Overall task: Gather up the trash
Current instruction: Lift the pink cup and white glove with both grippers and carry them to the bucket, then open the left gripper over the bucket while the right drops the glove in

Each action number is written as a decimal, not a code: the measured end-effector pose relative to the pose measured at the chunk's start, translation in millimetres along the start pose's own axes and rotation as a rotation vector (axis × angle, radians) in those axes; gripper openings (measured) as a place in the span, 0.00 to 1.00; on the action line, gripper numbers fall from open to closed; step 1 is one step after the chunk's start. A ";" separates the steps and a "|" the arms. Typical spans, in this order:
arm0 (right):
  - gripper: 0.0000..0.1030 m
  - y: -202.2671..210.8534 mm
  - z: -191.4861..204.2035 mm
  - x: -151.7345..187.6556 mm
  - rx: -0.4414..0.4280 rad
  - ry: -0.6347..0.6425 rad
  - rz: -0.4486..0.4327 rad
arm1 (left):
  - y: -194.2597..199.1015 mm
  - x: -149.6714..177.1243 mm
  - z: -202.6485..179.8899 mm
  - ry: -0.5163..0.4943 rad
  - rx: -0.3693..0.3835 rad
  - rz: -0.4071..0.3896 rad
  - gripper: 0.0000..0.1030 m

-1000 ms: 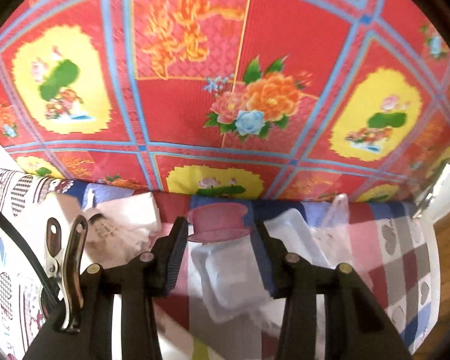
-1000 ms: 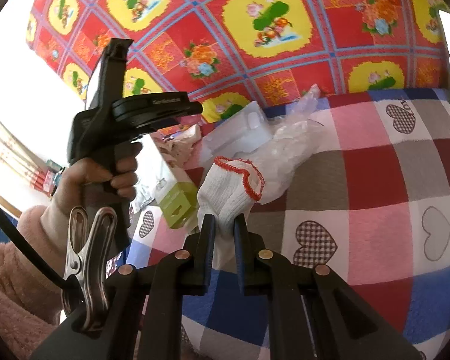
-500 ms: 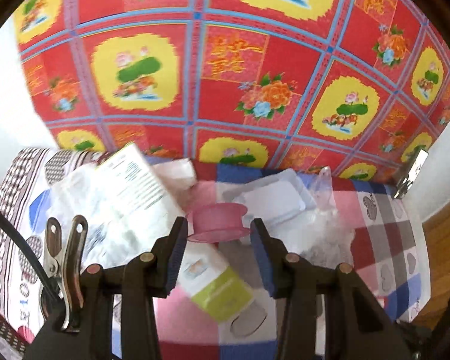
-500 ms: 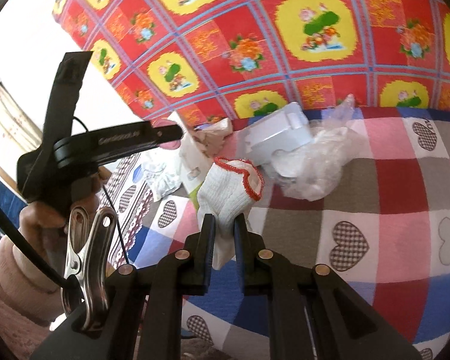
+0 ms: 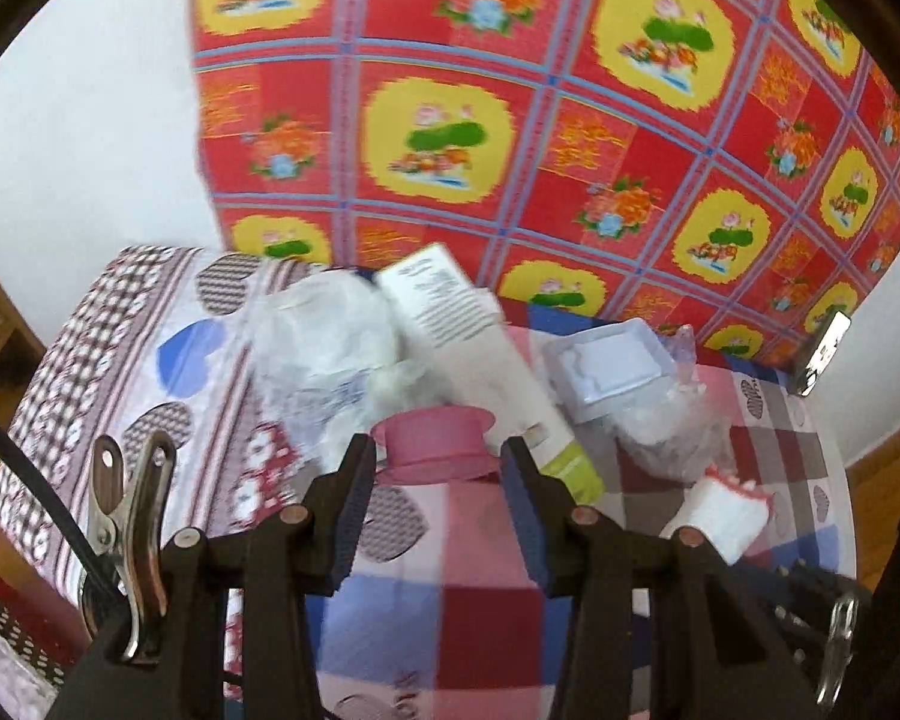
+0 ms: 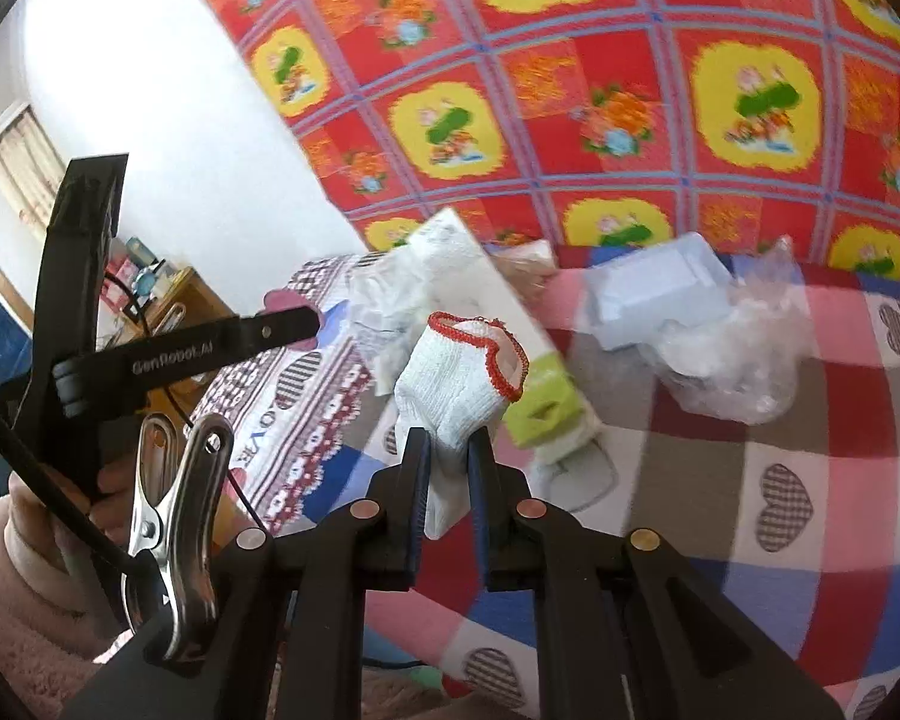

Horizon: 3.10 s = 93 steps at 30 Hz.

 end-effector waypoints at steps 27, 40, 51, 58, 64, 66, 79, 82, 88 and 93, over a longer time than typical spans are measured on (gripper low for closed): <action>0.13 -59.8 218.8 71.3 -0.110 0.257 0.052 | 127.2 118.5 196.6 0.169 -0.141 -0.068 0.44; 0.13 -119.8 326.9 89.7 -0.256 0.430 0.156 | 164.3 162.9 297.4 0.303 -0.273 -0.074 0.44; 0.13 -207.5 404.9 99.0 -0.371 0.566 0.285 | 169.1 193.7 394.1 0.445 -0.370 -0.051 0.44; 0.13 -270.6 449.2 101.8 -0.370 0.609 0.362 | 156.2 202.9 453.4 0.518 -0.391 -0.049 0.44; 0.13 -323.0 477.7 100.6 -0.293 0.597 0.361 | 136.2 208.5 506.8 0.540 -0.347 -0.028 0.44; 0.13 -337.6 483.7 99.5 -0.272 0.574 0.362 | 124.7 208.8 520.3 0.532 -0.323 -0.023 0.44; 0.13 -454.7 498.3 85.6 -0.059 0.465 0.397 | 23.8 213.8 603.8 0.432 -0.119 0.074 0.44; 0.13 -476.9 495.6 79.4 -0.024 0.454 0.419 | -1.1 209.7 614.0 0.414 -0.088 0.094 0.44; 0.13 -516.6 486.7 71.5 0.043 0.444 0.452 | -49.6 204.8 624.7 0.390 -0.036 0.141 0.44; 0.13 -544.1 482.8 67.9 0.075 0.442 0.478 | -84.4 200.4 628.7 0.373 -0.006 0.179 0.44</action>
Point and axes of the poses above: each gripper's, at about its wrist camera, not at the fingertips, and y roughly against the way its jaws point, z to its left, x to its underside, the point moved 3 cm from there along -y, roughly the way its jaws point, and after that the axes turned 13 degrees about -y, right-handed, at the moved point
